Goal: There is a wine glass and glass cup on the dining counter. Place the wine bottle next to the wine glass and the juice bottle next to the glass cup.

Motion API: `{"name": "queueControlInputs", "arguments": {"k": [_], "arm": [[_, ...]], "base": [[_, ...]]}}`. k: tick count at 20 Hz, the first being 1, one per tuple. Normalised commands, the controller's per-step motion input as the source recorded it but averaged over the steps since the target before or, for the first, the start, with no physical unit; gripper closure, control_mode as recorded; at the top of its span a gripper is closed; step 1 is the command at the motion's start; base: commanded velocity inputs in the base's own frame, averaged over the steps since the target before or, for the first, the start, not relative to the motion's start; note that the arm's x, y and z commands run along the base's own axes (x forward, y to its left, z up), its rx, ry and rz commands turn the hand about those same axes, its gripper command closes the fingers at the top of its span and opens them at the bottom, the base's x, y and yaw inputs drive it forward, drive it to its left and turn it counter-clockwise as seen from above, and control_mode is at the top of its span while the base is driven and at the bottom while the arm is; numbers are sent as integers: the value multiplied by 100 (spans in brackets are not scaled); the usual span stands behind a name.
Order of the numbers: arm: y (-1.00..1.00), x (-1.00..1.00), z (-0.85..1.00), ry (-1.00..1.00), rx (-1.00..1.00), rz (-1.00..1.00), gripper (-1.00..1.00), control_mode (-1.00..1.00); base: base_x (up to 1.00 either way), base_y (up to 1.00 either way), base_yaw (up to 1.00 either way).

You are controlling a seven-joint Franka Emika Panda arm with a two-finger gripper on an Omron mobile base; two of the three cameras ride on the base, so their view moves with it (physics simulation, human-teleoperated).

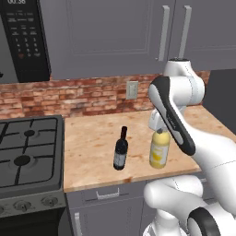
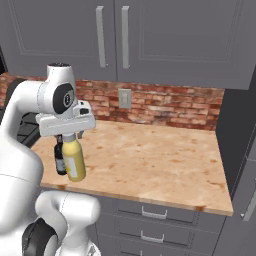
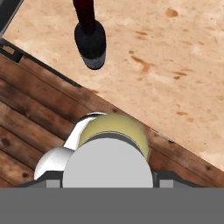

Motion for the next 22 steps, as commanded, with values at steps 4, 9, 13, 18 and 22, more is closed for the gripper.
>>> {"name": "queueControlInputs", "arguments": {"k": [4, 9, 13, 18, 22], "arm": [[0, 0, 0, 0, 0, 0, 100, -100], [0, 0, 0, 0, 0, 0, 100, -100], [0, 0, 0, 0, 0, 0, 100, 100], [0, 0, 0, 0, 0, 0, 100, 100], [0, 0, 0, 0, 0, 0, 100, 100]], "base": [[0, 0, 0], [0, 0, 0], [0, 0, 0], [-1, 0, 0], [-22, 0, 0]]}}
